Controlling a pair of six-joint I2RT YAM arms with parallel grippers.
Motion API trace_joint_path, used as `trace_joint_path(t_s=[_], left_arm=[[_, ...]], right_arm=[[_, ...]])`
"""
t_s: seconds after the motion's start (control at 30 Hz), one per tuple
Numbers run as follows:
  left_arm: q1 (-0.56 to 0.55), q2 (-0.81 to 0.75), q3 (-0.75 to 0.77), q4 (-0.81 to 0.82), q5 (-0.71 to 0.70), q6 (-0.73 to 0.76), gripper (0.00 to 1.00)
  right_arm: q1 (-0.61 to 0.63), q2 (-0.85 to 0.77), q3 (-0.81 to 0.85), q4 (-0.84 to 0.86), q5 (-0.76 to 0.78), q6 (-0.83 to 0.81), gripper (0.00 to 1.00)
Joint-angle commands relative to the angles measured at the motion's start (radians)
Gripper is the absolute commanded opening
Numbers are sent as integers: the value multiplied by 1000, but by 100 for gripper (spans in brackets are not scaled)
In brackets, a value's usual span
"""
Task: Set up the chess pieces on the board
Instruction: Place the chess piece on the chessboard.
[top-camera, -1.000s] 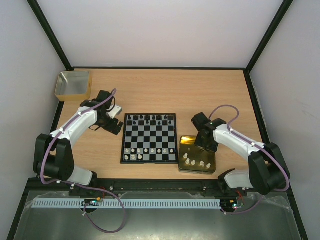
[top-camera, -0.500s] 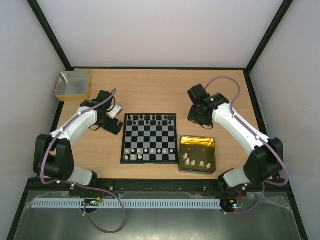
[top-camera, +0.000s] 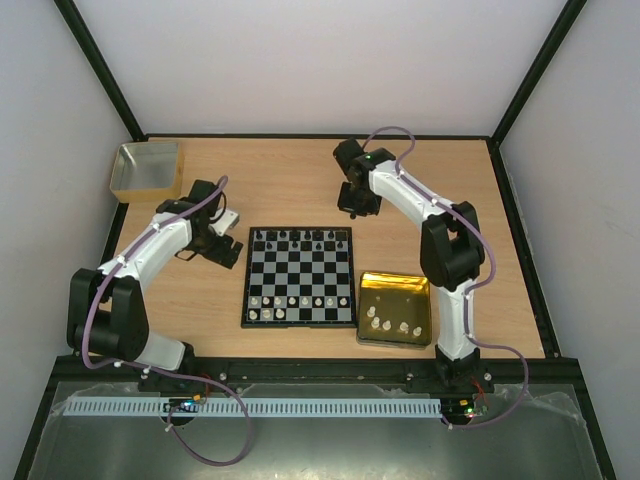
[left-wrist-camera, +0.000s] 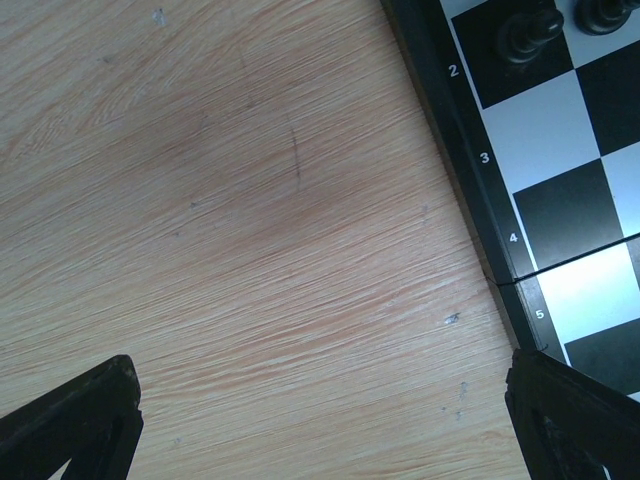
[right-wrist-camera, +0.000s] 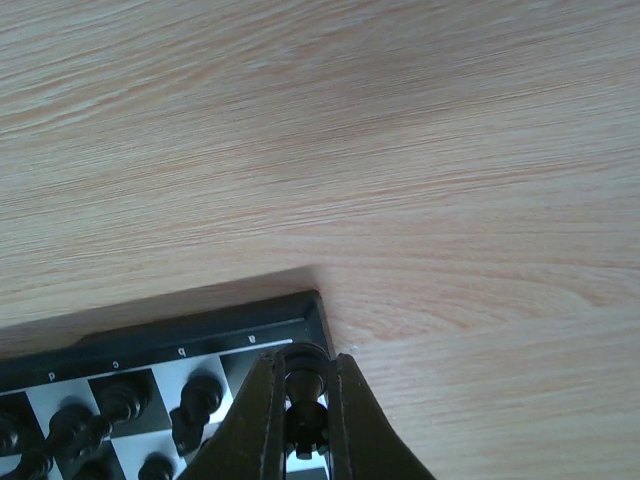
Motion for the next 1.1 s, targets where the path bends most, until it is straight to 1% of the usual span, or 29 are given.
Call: trace_joint_path(t_s=[0.0, 0.2, 0.5, 0.83, 1.07], left_arm=[[19, -29, -3, -5, 1, -1, 99], [21, -23, -4, -6, 5, 1, 99], [22, -24, -4, -8, 7, 2, 99], [22, -27, -4, -7, 7, 2, 99], [22, -26, -3, -7, 7, 2, 99]], right_arm=[[4, 54, 60, -11, -32, -21, 2], [36, 89, 66, -11, -36, -20, 2], [81, 107, 27, 7, -49, -13, 2], [84, 105, -23, 20, -6, 4, 4], [84, 108, -49, 33, -14, 5, 4]])
